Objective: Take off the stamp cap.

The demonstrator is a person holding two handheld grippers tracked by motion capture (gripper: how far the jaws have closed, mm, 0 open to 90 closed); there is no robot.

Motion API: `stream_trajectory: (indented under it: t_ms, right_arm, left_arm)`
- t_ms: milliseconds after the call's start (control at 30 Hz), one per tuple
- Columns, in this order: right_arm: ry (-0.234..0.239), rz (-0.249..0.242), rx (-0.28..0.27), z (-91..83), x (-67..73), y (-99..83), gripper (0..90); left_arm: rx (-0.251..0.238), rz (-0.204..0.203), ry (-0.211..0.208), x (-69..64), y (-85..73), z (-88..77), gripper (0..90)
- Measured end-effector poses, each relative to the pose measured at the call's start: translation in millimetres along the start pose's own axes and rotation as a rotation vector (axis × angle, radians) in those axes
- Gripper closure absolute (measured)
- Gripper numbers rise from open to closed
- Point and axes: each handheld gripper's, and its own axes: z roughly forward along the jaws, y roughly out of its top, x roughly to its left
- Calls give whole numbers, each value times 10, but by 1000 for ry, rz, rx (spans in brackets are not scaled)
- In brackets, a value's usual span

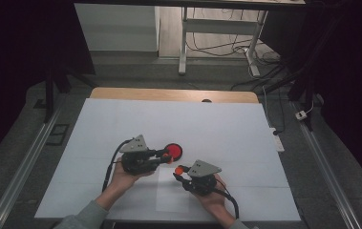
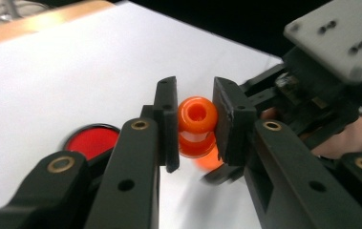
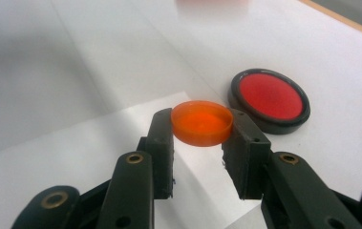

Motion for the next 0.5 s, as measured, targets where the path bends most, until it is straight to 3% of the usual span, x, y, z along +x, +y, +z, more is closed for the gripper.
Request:
stream_trajectory:
  t_ms: [100,167,500]
  right_arm:
    - [-10,-22,-24,-41,21,87,650]
    - [-16,-37,-5,-27,27,78,649]
    - [-23,-21,12,-28,-35,30,649]
  left_arm:
    - [4,-17,6,55,-16,-37,722]
    - [2,-18,-3,48,-13,-29,722]
    - [27,-8,-20,30,-22,16,721]
